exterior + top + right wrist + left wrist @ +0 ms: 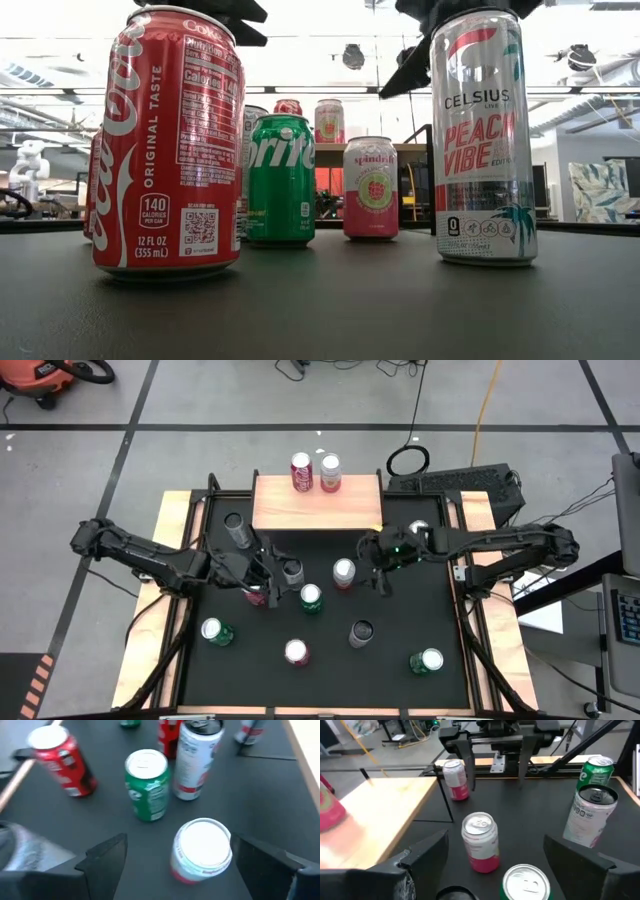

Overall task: Place canned beverage on shelf
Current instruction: Put the top red soda can on the shelf aligned with the other red soda can

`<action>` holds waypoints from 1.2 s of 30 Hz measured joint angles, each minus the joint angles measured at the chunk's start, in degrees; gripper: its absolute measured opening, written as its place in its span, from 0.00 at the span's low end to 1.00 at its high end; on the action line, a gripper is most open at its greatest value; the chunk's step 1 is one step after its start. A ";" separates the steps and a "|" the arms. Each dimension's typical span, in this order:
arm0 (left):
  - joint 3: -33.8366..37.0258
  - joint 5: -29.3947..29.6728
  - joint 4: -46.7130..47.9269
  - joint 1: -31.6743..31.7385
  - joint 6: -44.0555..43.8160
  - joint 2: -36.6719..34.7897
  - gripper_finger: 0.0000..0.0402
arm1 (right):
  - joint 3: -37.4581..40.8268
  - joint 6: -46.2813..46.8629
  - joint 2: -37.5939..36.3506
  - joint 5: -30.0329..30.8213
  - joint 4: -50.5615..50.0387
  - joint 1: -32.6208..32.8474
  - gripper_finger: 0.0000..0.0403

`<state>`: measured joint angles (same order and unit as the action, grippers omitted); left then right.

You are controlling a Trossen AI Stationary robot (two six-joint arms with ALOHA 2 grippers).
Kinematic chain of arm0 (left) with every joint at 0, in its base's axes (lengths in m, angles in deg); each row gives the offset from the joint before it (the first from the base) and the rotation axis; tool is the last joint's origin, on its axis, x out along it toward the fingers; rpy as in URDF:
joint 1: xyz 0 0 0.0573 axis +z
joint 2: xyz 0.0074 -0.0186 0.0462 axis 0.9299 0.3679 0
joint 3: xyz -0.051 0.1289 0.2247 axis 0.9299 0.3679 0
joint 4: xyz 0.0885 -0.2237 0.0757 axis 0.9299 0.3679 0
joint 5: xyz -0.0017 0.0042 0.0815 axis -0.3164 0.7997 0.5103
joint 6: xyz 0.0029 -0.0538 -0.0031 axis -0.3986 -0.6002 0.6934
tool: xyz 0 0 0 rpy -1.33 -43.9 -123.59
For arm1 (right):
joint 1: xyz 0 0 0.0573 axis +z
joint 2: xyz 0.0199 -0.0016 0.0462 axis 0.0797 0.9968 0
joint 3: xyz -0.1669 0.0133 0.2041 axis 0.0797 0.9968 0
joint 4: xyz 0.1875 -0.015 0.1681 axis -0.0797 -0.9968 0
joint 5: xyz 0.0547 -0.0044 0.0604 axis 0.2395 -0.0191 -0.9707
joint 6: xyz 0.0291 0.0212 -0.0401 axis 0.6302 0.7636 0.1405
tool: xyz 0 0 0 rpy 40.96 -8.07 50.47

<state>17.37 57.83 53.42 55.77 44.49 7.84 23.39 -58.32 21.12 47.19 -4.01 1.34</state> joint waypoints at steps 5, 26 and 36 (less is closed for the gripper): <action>0.00 2.92 -1.29 -1.82 -4.93 1.51 0.81 | 5.44 4.86 0.03 8.08 11.31 4.98 0.82; -0.02 10.18 -1.66 -9.00 -10.71 3.22 0.81 | 9.79 5.36 14.57 8.75 57.48 15.93 0.82; -0.02 18.24 4.30 -20.45 -12.58 3.13 0.81 | 9.79 10.28 15.72 13.38 56.78 20.70 0.82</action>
<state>17.35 76.07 57.71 35.32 31.91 10.97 33.18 -48.04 36.84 60.57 52.77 22.04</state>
